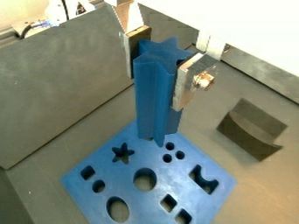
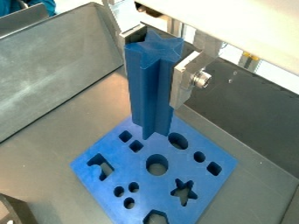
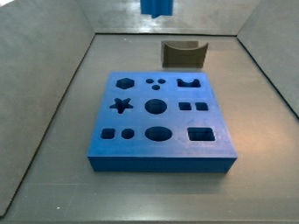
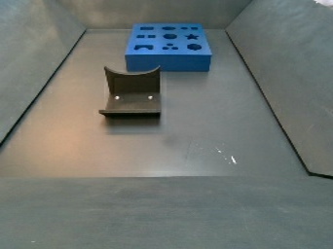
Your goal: Insert the star object.
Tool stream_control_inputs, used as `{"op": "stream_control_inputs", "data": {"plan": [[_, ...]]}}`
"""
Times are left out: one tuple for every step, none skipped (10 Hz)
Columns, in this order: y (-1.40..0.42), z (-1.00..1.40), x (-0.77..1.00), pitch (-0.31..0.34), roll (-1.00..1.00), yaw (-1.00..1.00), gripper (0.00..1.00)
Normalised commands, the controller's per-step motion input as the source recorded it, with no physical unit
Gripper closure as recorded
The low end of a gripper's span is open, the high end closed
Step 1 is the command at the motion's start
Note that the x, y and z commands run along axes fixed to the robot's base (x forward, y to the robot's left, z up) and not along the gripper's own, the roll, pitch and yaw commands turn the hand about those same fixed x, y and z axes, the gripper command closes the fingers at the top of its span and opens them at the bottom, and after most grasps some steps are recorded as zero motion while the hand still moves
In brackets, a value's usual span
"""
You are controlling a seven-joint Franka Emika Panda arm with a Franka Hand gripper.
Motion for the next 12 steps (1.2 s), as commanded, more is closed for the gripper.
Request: {"op": "stream_control_inputs", "data": {"plan": [[-0.04,-0.91,-0.06,-0.079,0.06,0.0,1.0],[-0.02,-0.89,-0.03,-0.064,0.06,0.0,1.0],[0.0,-0.9,-0.01,-0.051,0.07,0.0,1.0],[-0.02,-0.92,-0.07,-0.061,0.1,0.0,1.0],[-0.03,-0.94,-0.1,-0.067,0.12,0.0,1.0],[-0.07,-0.97,-0.17,-0.064,0.2,0.0,1.0],[-0.06,-0.79,-0.24,-0.009,0.3,0.0,1.0],[-0.06,-0.77,-0.19,0.0,0.25,0.0,1.0],[-0.09,-0.81,-0.18,0.03,0.17,-0.06,1.0],[-0.03,-1.0,-0.1,0.02,0.04,-0.02,1.0],[0.0,-0.87,-0.07,0.0,-0.15,-0.03,1.0],[0.0,-0.82,-0.15,0.0,-0.12,-0.01,1.0]]}}
